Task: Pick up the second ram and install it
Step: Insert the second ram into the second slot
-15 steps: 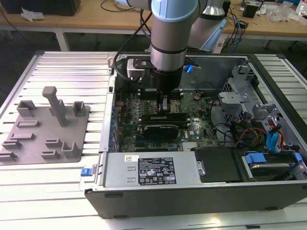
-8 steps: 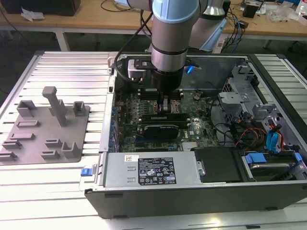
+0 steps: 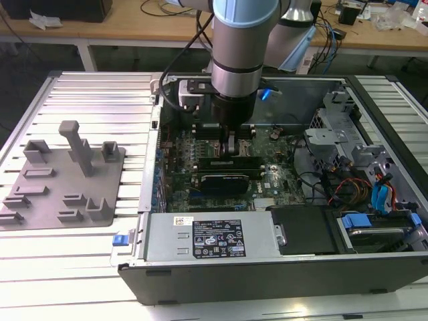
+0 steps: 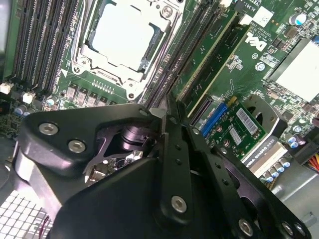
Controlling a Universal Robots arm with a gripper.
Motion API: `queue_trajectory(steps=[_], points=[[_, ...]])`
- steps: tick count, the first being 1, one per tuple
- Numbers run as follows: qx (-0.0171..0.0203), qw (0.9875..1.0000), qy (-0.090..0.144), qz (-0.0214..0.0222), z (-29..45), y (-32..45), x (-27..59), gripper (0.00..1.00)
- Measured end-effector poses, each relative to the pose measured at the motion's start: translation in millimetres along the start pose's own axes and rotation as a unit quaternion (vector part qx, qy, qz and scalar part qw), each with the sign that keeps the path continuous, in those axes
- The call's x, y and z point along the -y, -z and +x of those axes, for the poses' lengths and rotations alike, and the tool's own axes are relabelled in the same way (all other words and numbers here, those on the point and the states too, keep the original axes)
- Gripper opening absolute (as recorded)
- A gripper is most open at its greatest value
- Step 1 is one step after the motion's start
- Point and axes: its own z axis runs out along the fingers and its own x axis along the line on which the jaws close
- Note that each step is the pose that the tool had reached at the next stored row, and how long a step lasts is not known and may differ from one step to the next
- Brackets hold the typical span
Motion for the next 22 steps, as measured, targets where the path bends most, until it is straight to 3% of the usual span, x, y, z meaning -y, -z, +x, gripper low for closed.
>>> queue_trajectory(steps=[2, 3, 7, 14, 22], points=[[0.0000, 1.0000, 0.000, 0.0001, 0.0, 0.7, 0.1, 0.09], [-0.0001, 1.0000, 0.000, -0.0045, 1.7, 0.4, 1.5, 0.09], [-0.0001, 1.0000, -0.001, -0.0053, 1.8, -0.2, 2.0, 0.09], [-0.0006, 0.9999, -0.007, -0.0114, 1.7, -0.7, 6.5, 0.09], [-0.0004, 0.9999, -0.013, -0.0114, 1.6, -0.9, 3.8, 0.09]])
